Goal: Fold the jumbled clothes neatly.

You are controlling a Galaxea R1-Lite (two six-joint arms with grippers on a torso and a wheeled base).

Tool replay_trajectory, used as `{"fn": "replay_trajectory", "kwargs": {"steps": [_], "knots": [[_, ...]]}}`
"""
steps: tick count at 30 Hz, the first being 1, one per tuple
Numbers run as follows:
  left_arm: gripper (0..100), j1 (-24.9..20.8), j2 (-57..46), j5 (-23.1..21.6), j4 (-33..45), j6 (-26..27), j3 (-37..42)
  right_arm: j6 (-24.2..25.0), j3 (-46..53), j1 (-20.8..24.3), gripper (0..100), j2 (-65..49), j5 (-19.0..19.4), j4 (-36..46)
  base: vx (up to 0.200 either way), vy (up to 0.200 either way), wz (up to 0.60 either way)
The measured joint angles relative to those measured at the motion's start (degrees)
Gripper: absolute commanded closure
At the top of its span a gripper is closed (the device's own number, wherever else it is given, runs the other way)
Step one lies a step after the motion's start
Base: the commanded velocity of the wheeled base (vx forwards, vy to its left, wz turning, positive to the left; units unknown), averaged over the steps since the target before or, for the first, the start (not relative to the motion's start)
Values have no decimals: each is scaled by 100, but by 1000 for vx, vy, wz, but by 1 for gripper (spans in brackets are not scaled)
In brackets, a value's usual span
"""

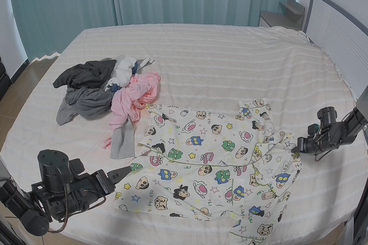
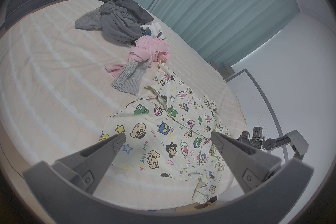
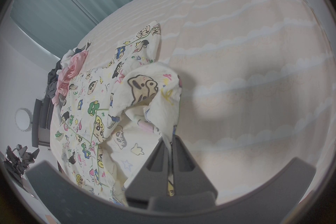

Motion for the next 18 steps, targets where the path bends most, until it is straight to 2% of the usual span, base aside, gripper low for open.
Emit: {"fn": "replay_trajectory", "kwargs": {"steps": [7, 18], "knots": [[0, 0, 0, -2, 0, 7, 2, -223, -118, -150, 100, 124, -334, -13, 0, 0, 0], [0, -22, 5, 0, 2, 10, 11, -234, -236, -279, 100, 328, -378, -35, 0, 0, 0]]}}
